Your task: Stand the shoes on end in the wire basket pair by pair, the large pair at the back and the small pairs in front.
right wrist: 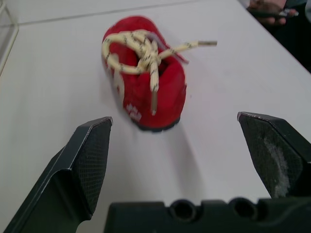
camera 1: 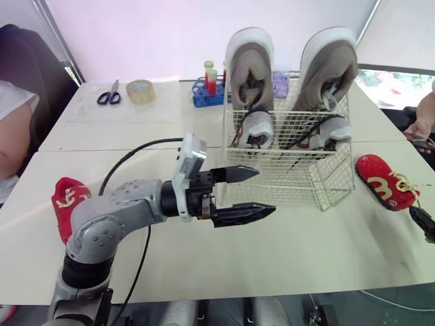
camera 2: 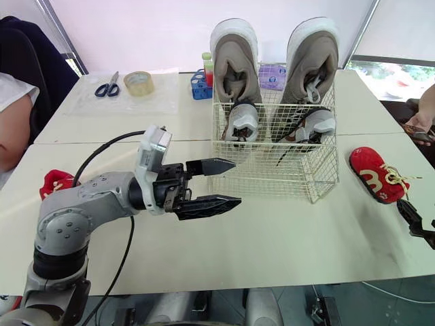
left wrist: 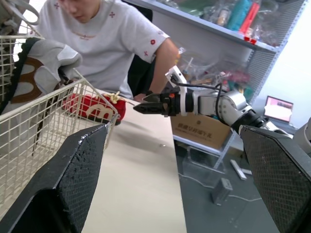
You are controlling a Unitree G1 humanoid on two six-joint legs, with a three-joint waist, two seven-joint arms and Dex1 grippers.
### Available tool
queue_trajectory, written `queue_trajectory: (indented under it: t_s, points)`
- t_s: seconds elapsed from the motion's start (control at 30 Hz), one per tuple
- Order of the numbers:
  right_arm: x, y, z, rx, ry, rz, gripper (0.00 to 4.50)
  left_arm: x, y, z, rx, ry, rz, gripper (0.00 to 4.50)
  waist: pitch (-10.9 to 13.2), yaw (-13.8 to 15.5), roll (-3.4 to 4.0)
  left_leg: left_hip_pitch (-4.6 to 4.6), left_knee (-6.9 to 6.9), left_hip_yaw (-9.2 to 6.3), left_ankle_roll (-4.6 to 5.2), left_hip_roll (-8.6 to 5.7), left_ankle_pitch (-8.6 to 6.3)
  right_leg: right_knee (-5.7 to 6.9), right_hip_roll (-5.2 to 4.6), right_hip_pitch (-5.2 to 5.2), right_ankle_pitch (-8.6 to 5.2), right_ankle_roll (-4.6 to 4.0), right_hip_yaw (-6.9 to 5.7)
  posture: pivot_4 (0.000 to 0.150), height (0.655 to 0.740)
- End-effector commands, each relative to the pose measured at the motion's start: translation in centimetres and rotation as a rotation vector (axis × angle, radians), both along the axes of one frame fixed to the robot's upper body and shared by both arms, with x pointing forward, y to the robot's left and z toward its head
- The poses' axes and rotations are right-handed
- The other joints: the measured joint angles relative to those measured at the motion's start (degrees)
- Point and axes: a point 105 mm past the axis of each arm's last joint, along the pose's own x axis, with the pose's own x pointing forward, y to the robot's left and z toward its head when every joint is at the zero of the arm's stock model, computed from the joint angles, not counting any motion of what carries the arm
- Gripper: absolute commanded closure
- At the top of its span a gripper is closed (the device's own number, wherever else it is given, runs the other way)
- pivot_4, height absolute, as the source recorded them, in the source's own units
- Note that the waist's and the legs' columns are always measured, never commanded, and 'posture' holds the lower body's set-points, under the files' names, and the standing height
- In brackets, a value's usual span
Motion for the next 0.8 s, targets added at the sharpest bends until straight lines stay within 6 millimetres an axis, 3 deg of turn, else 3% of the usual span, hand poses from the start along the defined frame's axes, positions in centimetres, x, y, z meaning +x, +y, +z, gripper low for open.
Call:
queue_trajectory:
  t_s: [0.03,0.4,0.8]
  points:
    - [0.0,0.2,1.1,-0.048,-0.012,0.023,0.00,-1.0,-0.1,0.7,-0.015,-0.023,-0.013,0.02,0.0,0.1,0.01,0.00,-0.01,-0.01,0.01,0.00,0.01,0.00,0.00,-0.01,0.00,0.00,0.00,0.150,0.7400]
    - [1.1,0.6,0.2,-0.047,0.011,0.051,0.00,-1.3,-0.4,0.3,-0.011,0.013,0.006,0.02,0.0,-0.2,0.02,0.04,0.04,0.00,-0.08,0.00,-0.04,0.04,0.01,0.03,0.00,0.00,0.01,0.150,0.7400]
    - [7.7,-0.8,-1.2,-0.012,-0.040,0.008,0.00,-1.5,-0.1,0.2,0.035,0.005,0.072,0.02,0.0,-0.2,0.08,0.08,0.07,0.01,-0.02,-0.01,0.06,0.06,0.05,0.09,0.03,-0.04,0.02,0.150,0.7400]
